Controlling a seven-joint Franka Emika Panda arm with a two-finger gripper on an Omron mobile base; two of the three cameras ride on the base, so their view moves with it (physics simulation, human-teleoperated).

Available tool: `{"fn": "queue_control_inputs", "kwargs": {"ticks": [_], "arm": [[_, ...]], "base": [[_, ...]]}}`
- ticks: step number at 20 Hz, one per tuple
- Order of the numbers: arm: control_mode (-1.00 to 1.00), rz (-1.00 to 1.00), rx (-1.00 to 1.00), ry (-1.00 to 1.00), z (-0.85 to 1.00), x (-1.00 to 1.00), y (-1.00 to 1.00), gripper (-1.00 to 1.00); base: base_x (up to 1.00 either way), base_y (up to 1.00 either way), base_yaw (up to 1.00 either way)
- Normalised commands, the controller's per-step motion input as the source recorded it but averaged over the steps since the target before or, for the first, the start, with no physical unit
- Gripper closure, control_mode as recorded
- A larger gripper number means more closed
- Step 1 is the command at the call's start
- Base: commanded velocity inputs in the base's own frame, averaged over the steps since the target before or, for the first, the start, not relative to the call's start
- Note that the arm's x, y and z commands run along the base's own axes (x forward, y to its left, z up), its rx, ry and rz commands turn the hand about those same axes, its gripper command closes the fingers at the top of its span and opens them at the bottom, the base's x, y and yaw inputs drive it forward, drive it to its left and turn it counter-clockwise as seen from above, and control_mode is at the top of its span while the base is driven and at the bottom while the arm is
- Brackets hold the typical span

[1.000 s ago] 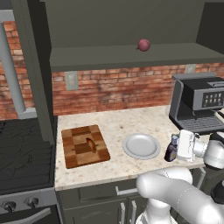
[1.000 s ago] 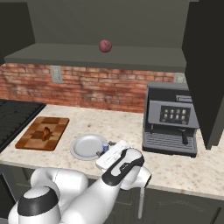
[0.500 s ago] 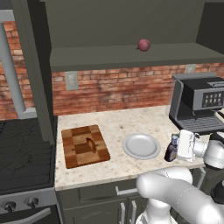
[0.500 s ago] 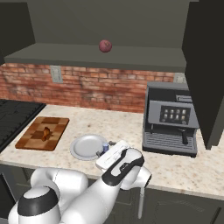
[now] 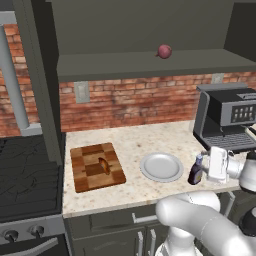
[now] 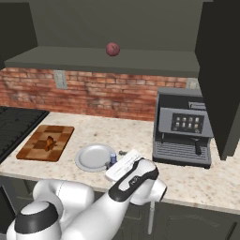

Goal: Pick the chicken drumstick from the plate and place it on the cutting board. Then pick the condiment bottle from the cabinet and place it next to the cutting board.

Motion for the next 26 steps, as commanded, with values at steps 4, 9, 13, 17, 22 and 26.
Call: {"fn": "queue_control_inputs", "kwargs": {"ticks": [4, 9, 13, 17, 22, 26], "arm": [[-1.0, 0.0, 0.0, 0.01, 0.26, -0.26, -0.12, -1.0], [-1.0, 0.0, 0.0, 0.0, 0.19, -0.33, -0.03, -1.0], [-1.0, 0.0, 0.0, 0.0, 0.1, -0.34, 0.0, -1.0], [-1.0, 0.0, -0.05, 0.0, 0.05, -0.28, 0.0, -1.0], [-1.0, 0.0, -0.1, 0.0, 0.17, -0.27, 0.0, -1.0], [-1.0, 0.0, -0.12, 0.0, 0.32, -0.23, 0.0, -1.0]], "base": [[0.0, 0.0, 0.0], [0.0, 0.0, 0.0], [0.0, 0.0, 0.0], [0.0, 0.0, 0.0], [0.0, 0.0, 0.0], [0.0, 0.0, 0.0]]}}
